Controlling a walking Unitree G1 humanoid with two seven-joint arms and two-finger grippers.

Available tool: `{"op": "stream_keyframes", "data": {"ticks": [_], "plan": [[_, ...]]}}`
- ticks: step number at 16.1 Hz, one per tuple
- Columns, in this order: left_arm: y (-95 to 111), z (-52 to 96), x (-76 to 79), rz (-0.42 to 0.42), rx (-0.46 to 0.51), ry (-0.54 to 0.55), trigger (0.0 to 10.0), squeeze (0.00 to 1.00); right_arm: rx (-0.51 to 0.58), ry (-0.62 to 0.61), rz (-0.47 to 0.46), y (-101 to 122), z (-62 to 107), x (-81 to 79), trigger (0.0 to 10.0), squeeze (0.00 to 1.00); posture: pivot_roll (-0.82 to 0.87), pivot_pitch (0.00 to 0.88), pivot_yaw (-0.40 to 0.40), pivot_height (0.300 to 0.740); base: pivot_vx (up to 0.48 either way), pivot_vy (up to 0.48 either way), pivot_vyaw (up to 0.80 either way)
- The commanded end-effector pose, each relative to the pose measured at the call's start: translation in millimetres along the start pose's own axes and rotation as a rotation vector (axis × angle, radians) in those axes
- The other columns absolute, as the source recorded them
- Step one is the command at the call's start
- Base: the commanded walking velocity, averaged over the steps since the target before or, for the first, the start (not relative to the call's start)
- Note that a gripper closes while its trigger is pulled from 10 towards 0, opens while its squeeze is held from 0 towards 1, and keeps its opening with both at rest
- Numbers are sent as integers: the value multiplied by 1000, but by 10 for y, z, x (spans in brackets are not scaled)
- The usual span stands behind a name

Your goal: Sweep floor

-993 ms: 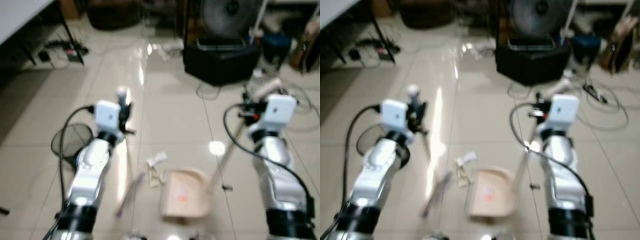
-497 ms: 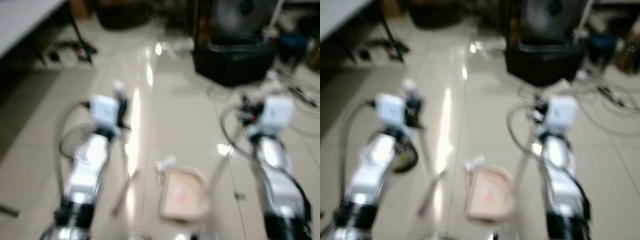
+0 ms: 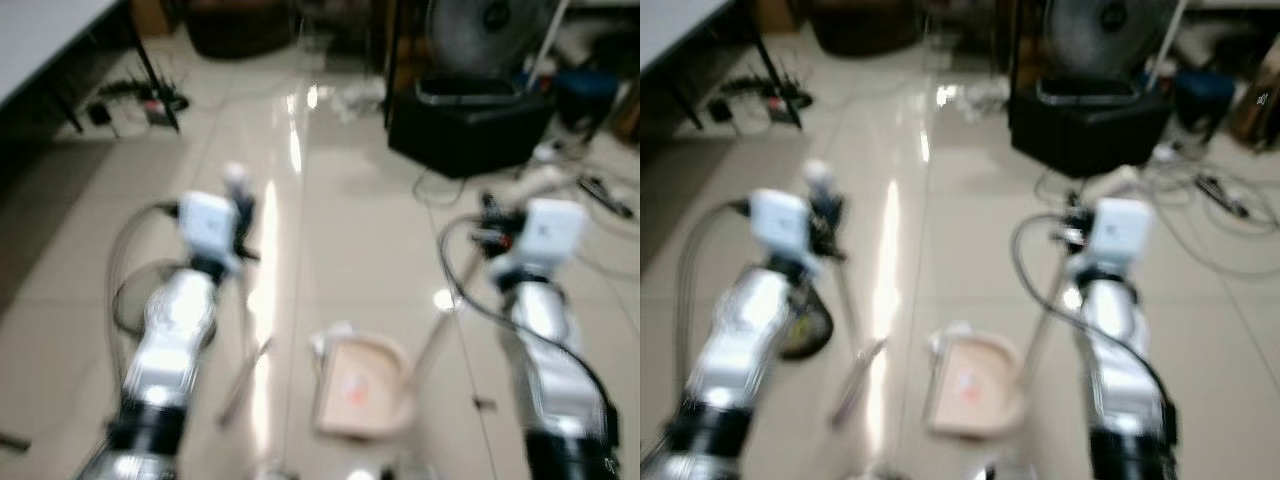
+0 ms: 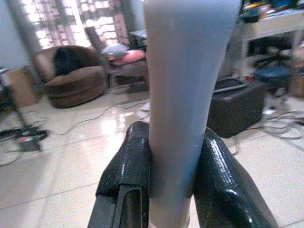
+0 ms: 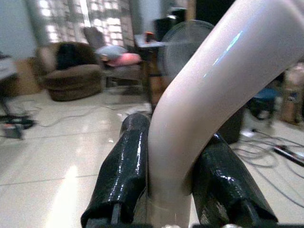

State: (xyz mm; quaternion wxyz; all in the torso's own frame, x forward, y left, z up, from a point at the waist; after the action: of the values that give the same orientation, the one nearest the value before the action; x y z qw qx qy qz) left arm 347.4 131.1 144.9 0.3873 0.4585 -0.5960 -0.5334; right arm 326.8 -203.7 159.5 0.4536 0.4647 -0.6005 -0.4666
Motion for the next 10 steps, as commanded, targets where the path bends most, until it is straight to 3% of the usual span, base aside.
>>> {"op": "stream_keyframes", "data": {"ticks": [1, 3, 10], "plan": [[109, -20, -70, -20, 40, 10, 10000, 0, 65, 9, 2, 165, -28, -52, 10000, 0, 31, 68, 49, 740, 349, 0, 0], [124, -42, -56, -10, 42, 5, 10000, 0, 56, 22, -4, 127, -21, -84, 10000, 0, 45, 63, 32, 740, 328, 0, 0], [120, -92, -48, 0, 29, 7, 10000, 0, 36, 11, 15, 93, -38, -50, 10000, 0, 44, 74, 30, 740, 0, 0, 0]]}}
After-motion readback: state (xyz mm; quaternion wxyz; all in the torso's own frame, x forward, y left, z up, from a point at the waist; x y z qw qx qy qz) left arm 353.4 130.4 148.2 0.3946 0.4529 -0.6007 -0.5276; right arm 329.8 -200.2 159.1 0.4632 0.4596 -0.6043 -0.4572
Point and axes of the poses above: a point about 5 cm out from each wrist's last joint towards the gripper, its own z axis pointing back from the gripper into the wrist, its own y axis along the axis of the wrist's last joint, x = y × z, the point moved 4 cm from there along -z, pointing out of the wrist towards the gripper, and after that the axes turned 6 degrees about z, right-handed, at the moved point
